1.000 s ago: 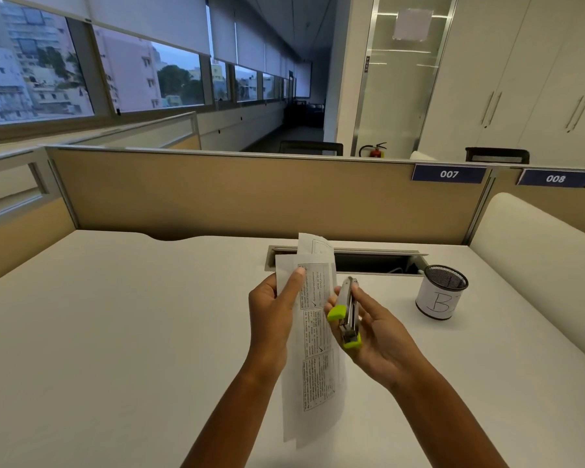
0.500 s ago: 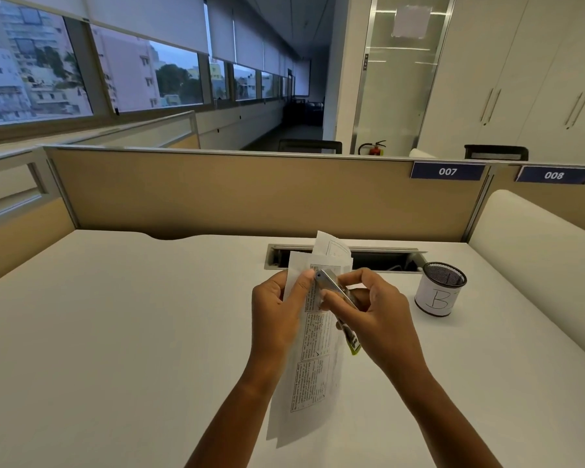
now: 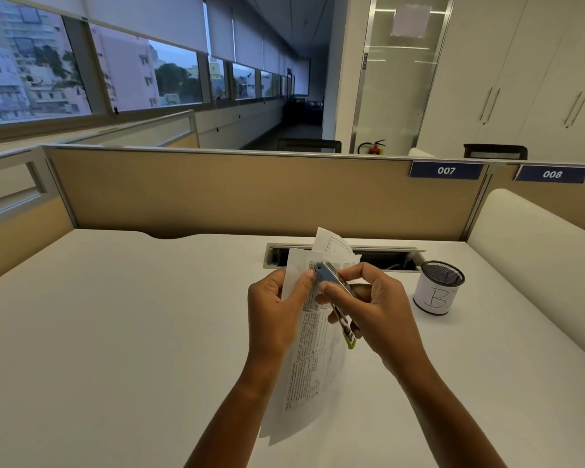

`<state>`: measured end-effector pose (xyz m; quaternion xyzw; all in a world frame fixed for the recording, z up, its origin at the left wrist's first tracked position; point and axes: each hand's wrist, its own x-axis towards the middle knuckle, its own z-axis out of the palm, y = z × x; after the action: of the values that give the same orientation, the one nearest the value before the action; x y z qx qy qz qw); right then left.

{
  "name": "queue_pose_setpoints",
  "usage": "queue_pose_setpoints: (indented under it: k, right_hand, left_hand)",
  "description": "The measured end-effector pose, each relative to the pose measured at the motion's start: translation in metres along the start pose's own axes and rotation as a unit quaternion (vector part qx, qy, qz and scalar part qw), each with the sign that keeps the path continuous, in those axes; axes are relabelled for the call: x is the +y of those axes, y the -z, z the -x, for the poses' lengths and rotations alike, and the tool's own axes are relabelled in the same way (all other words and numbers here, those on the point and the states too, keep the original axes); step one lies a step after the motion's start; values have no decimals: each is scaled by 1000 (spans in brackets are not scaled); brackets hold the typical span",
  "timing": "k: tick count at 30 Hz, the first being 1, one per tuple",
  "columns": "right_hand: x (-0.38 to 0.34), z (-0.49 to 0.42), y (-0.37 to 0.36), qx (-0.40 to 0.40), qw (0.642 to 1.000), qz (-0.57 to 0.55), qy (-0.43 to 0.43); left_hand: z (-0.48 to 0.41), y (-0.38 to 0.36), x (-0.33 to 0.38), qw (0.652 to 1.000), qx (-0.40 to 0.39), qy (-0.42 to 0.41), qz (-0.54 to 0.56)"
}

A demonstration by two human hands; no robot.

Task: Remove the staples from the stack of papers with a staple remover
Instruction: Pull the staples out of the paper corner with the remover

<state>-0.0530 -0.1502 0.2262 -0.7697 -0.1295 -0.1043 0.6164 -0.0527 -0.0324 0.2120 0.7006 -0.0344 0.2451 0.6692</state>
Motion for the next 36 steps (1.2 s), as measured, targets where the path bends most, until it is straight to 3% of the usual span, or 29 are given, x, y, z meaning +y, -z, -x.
queue_pose_setpoints:
  k: [13,22,28,36]
  right_hand:
    - [7,0,3,42,989,-129,-58]
    - [-4,7,2,-109,963,-197,-149]
    - [-8,0,9,-132,930,-251,-234]
    - [-9,-1,9,-140,900,-298,-287]
  left_hand:
    - [0,-1,4,999,17,21,48]
    - [5,-8,-3,999,23,18,34]
    - [4,-10,-3,1000,24,-13,2]
    - [2,-9,-6,993,49,-93,-61]
